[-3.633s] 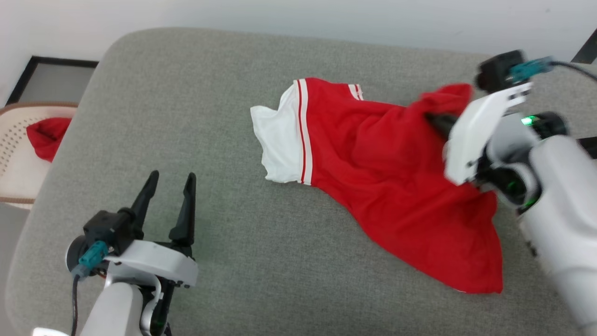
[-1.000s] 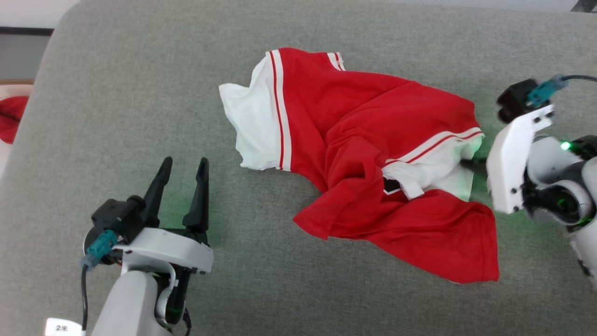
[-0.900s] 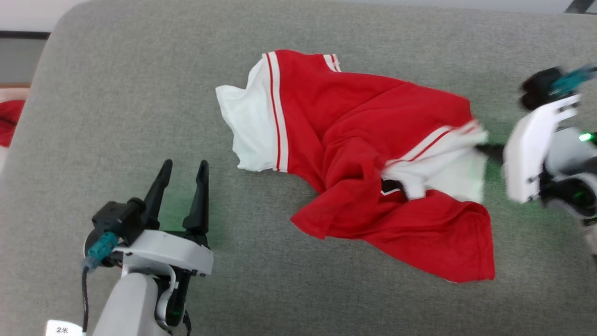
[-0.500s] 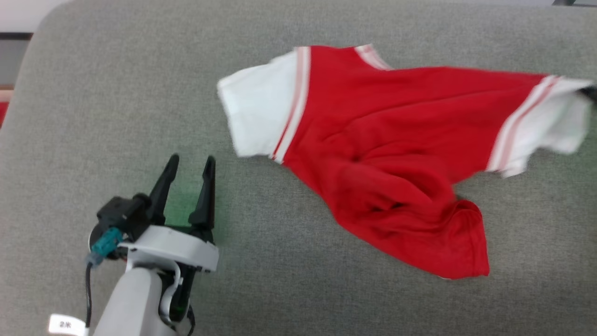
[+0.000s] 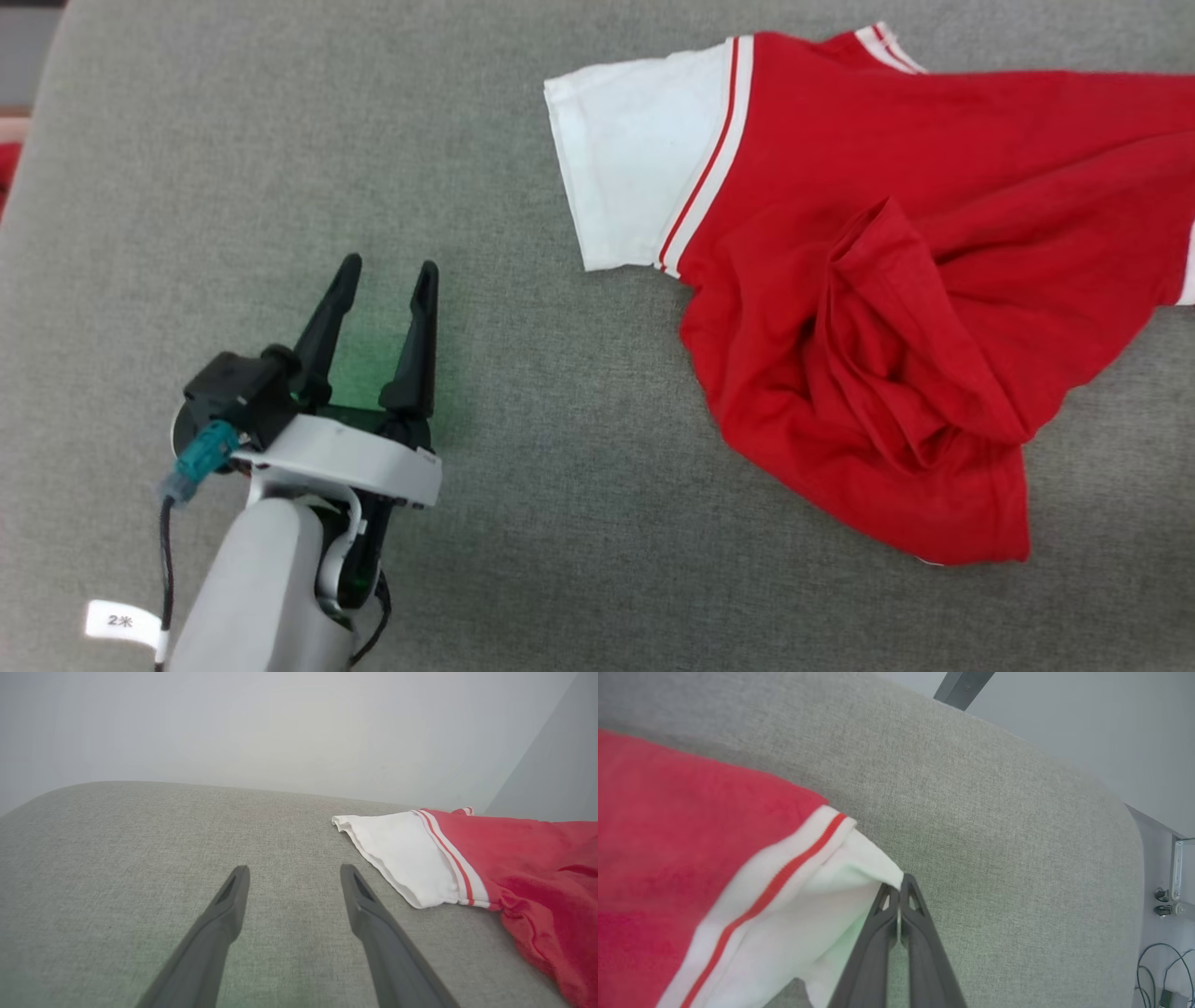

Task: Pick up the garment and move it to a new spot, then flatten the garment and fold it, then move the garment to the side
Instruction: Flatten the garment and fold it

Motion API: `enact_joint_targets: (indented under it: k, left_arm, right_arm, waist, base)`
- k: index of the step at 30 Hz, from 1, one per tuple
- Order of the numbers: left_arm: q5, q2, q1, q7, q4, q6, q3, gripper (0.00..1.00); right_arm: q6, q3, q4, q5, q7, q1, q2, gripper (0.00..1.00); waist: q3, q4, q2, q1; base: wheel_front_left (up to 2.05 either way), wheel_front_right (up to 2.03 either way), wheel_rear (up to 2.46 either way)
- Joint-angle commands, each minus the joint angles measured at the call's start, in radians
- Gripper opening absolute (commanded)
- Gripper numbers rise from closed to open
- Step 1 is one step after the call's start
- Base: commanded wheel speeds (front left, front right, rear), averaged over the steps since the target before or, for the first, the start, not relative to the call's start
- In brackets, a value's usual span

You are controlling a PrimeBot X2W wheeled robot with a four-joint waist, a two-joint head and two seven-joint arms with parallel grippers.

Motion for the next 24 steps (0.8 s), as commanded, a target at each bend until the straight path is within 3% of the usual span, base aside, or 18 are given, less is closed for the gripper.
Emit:
enact_joint_targets:
  k: [1, 7, 8, 9, 10, 17, 24]
  left_arm:
    - [0.001, 0.001, -0.011, -0.004, -0.006, -0.003, 0.003, 1.0]
    - [0.007, 0.01, -0.024, -0.004, -0.005, -0.003, 0.005, 1.0]
    - [0.008, 0.012, -0.026, -0.004, -0.004, -0.003, 0.005, 1.0]
    - [0.009, 0.015, -0.028, -0.004, -0.002, -0.003, 0.005, 1.0]
    - [0.009, 0.018, -0.03, -0.004, -0.001, -0.003, 0.003, 1.0]
    - [0.013, 0.048, -0.028, -0.004, 0.013, -0.003, 0.004, 1.0]
    - [0.012, 0.132, -0.007, 0.0, 0.042, -0.002, -0.007, 1.0]
  right_arm:
    - [0.0, 0.01, 0.034, -0.016, -0.021, -0.021, 0.014, 0.0]
    - [0.0, 0.045, 0.129, -0.049, -0.107, -0.059, 0.045, 0.0]
    - [0.0, 0.042, 0.144, -0.042, -0.125, -0.062, 0.054, 0.12]
    - [0.0, 0.037, 0.158, -0.037, -0.145, -0.066, 0.063, 0.41]
    - [0.0, 0.038, 0.169, -0.042, -0.168, -0.071, 0.067, 0.99]
    - [0.0, 0.064, 0.202, -0.041, -0.3, -0.06, 0.086, 1.0]
    - [0.0, 0.113, 0.121, 0.0, -0.466, 0.025, 0.096, 1.0]
  waist:
    - [0.025, 0.007, -0.0001, 0.0]
    - [0.04, -0.002, -0.0001, 0.0]
    - [0.038, -0.005, -0.0001, 0.0]
    - [0.035, -0.008, -0.0001, 0.0]
    - [0.031, -0.011, -0.0001, 0.0]
    - [-0.02, -0.042, -0.0001, 0.0]
    - [-0.137, -0.102, -0.0001, 0.0]
  base:
    - [0.0, 0.0, 0.0]
    - [0.0, 0.0, 0.0]
    - [0.0, 0.0, 0.0]
    - [0.0, 0.0, 0.0]
    - [0.0, 0.0, 0.0]
    - [0.0, 0.0, 0.0]
    - [0.0, 0.0, 0.0]
